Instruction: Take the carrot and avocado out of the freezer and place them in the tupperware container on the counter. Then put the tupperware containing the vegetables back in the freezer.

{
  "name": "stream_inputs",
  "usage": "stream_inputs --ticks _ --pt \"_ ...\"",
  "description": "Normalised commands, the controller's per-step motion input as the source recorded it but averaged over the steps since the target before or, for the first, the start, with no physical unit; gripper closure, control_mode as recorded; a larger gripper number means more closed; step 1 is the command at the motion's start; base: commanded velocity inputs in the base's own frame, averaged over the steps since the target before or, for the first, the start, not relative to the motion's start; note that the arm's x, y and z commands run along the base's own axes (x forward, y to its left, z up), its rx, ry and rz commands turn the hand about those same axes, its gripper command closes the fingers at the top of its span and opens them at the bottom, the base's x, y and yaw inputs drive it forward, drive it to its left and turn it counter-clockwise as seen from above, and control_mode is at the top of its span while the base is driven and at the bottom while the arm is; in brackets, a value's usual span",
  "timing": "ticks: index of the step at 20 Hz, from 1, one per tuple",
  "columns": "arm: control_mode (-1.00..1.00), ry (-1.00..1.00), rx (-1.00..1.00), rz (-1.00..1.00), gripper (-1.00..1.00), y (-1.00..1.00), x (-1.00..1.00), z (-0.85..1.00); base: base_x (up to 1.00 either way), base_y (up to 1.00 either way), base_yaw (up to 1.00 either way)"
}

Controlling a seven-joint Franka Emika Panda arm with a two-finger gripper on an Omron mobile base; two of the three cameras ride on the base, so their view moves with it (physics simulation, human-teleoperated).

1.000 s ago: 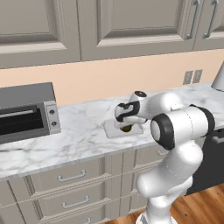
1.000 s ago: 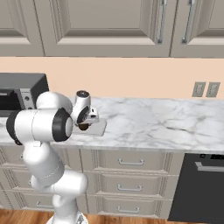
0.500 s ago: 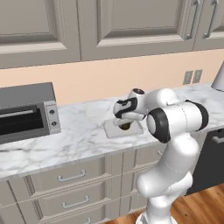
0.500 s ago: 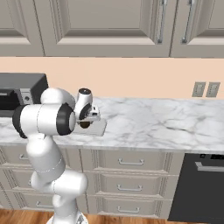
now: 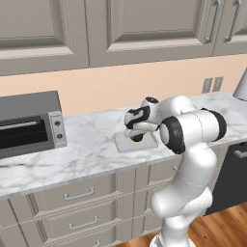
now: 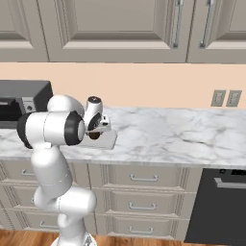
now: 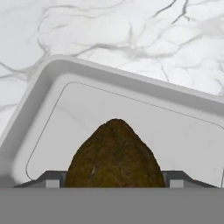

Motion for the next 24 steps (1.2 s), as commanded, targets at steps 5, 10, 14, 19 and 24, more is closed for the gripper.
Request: stream_inputs --ticks 5,10,14,19,24 --pt "-1.00 -0.06 0.00 0.00 -1.00 0.00 0.00 0.03 0.00 0.00 0.00" --pt "-1.00 -0.12 0.00 0.01 -1.00 0.00 0.00 0.10 0.00 0.00 0.00" --pt "-1.00 -0.07 0.00 0.00 -1.00 0.00 -0.45 0.48 0.00 0.00 0.00" --pt "-1.00 -0.01 0.00 0.00 -1.00 0.00 -0.82 0.89 0.00 0.00 0.00" --pt "-1.00 0.03 0.00 0.00 -1.00 0.00 -0.95 1.00 0.00 0.00 0.00"
